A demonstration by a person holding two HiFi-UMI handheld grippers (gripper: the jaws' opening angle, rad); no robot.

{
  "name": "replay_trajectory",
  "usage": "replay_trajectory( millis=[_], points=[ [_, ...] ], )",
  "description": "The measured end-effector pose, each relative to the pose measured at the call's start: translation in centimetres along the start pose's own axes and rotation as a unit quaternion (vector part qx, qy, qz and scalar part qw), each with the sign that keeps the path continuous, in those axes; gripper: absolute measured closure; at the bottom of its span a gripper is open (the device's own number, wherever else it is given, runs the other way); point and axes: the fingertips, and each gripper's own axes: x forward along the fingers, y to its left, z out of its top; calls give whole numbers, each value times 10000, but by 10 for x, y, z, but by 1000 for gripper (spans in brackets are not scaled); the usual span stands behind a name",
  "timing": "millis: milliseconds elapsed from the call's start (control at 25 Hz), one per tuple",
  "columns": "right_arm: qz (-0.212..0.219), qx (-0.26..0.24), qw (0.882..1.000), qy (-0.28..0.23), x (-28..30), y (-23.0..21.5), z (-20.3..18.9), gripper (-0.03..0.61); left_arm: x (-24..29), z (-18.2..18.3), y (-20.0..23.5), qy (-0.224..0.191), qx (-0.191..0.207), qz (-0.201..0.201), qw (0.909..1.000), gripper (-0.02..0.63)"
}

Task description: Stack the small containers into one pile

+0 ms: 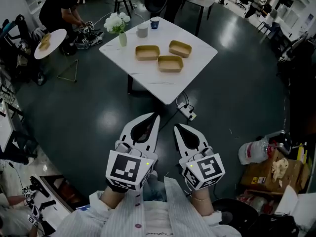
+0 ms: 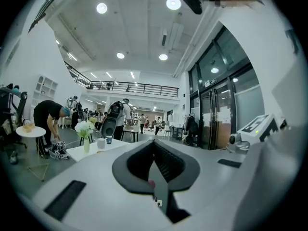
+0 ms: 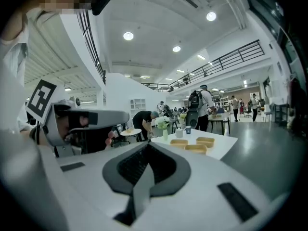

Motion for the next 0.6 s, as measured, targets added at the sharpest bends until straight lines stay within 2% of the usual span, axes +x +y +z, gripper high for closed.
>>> replay_trajectory(
  millis=[320, 600],
  points=[
    [110, -5, 9999, 30, -11, -8, -10, 566, -10, -3, 7, -58, -37, 404, 9992, 597],
    [181, 6, 9998, 41, 14, -25, -9, 566, 13, -4, 26, -76, -21, 500, 9987, 596]
  ],
)
